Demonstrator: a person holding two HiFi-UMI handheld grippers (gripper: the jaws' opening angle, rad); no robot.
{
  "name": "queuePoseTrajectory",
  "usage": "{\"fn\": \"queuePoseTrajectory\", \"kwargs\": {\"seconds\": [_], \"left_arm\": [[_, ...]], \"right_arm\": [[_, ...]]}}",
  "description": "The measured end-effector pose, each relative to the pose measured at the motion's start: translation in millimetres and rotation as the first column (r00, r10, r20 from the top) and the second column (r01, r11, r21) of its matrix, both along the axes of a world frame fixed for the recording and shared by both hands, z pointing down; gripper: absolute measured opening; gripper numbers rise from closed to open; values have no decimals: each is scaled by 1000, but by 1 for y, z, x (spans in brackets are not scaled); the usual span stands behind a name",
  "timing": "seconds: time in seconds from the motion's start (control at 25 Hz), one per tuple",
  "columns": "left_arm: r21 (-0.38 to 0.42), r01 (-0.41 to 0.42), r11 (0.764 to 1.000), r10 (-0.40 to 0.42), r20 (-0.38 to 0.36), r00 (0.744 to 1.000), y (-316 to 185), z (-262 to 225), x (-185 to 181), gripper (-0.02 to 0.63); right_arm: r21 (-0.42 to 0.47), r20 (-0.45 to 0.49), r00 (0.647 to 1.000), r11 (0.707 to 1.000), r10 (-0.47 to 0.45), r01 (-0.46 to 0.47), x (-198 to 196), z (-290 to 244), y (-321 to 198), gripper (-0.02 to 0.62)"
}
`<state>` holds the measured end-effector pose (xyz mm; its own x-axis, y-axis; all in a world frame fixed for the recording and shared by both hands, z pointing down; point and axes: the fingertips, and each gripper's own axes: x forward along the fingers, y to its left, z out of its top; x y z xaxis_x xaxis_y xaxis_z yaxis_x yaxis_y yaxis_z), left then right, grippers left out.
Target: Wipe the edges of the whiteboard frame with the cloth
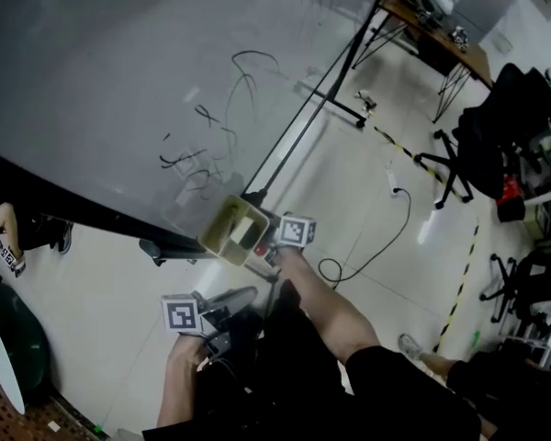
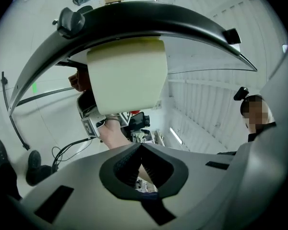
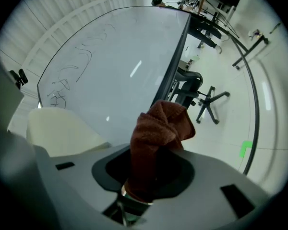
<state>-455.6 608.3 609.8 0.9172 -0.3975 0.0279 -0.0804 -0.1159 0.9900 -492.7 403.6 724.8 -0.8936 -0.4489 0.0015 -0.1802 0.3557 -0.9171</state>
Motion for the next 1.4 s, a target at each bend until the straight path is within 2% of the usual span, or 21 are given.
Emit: {"fn": "queuePoseTrajectory", "kwargs": {"seconds": [0.2, 0.36, 0.52, 0.76, 1.0, 1.12, 1.4], "left_arm": [[-12, 7, 1000, -6, 39, 999, 6, 2, -4, -12], [-32, 56, 998, -53, 82, 995, 7, 7, -6, -12], [-20, 98, 995, -96, 97, 991, 12, 2, -1, -12], [-32, 144, 989, -140, 119, 983, 27, 7, -17, -12], [-18, 74, 997, -71, 120, 990, 26, -1, -36, -12], [-13, 32, 999, -30, 118, 993, 29, -4, -52, -12], [-24, -82, 996, 83, 93, 992, 38, -1, -72, -14]], "right_arm": [[-40, 90, 995, 998, 50, -47, -8, 0, 13, 117], [-35, 78, 996, 999, 30, -27, -14, 2, 22, 117], [20, 86, 996, 1000, -2, 1, -22, -2, 31, 117], [-31, 86, 996, 999, 29, -26, -30, 8, 43, 115], [-72, 109, 986, 990, 127, -120, -28, 12, 46, 117], [-96, 83, 984, 984, 160, -151, -37, 13, 58, 114], [-58, 126, 966, 974, 226, -220, -51, 8, 87, 110]]}}
